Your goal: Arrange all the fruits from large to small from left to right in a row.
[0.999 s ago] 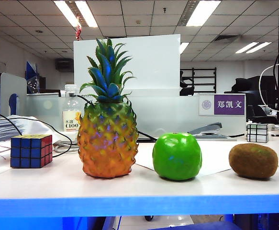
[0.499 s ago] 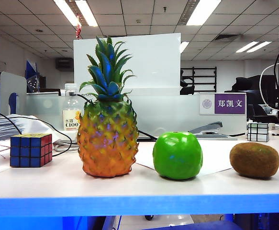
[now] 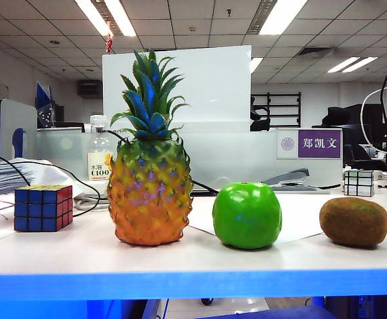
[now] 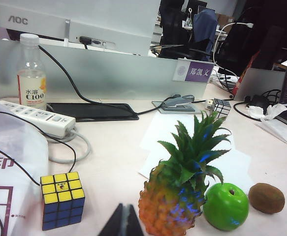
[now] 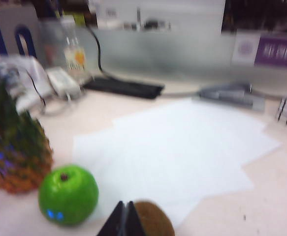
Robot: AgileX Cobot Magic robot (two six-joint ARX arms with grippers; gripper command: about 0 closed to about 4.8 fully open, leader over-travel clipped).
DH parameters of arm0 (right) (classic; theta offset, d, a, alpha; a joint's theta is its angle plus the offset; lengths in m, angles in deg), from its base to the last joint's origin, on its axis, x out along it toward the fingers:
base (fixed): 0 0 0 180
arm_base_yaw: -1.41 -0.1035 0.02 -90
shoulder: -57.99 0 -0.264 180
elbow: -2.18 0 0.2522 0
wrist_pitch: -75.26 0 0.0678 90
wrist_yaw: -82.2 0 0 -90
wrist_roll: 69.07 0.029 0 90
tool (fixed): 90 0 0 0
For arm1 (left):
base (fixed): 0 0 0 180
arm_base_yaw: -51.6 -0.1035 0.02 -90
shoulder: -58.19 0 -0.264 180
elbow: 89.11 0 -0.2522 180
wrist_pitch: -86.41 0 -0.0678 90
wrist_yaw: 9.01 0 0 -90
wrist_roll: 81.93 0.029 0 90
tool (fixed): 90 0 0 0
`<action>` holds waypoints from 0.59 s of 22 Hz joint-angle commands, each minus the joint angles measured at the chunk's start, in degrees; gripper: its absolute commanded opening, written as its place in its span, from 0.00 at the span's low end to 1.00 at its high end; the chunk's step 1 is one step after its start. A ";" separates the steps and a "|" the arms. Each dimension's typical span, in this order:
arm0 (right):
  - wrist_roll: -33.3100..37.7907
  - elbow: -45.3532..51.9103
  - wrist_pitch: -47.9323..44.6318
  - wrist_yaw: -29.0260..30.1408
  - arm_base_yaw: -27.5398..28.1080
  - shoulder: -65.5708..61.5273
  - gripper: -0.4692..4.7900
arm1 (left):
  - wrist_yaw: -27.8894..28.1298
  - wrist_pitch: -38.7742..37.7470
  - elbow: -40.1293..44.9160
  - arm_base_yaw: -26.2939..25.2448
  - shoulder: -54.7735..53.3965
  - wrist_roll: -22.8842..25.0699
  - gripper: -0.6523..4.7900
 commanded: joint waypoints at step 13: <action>0.90 -0.37 -1.53 -0.85 -0.04 0.13 0.08 | -0.20 0.85 -0.24 0.00 0.09 -0.35 0.11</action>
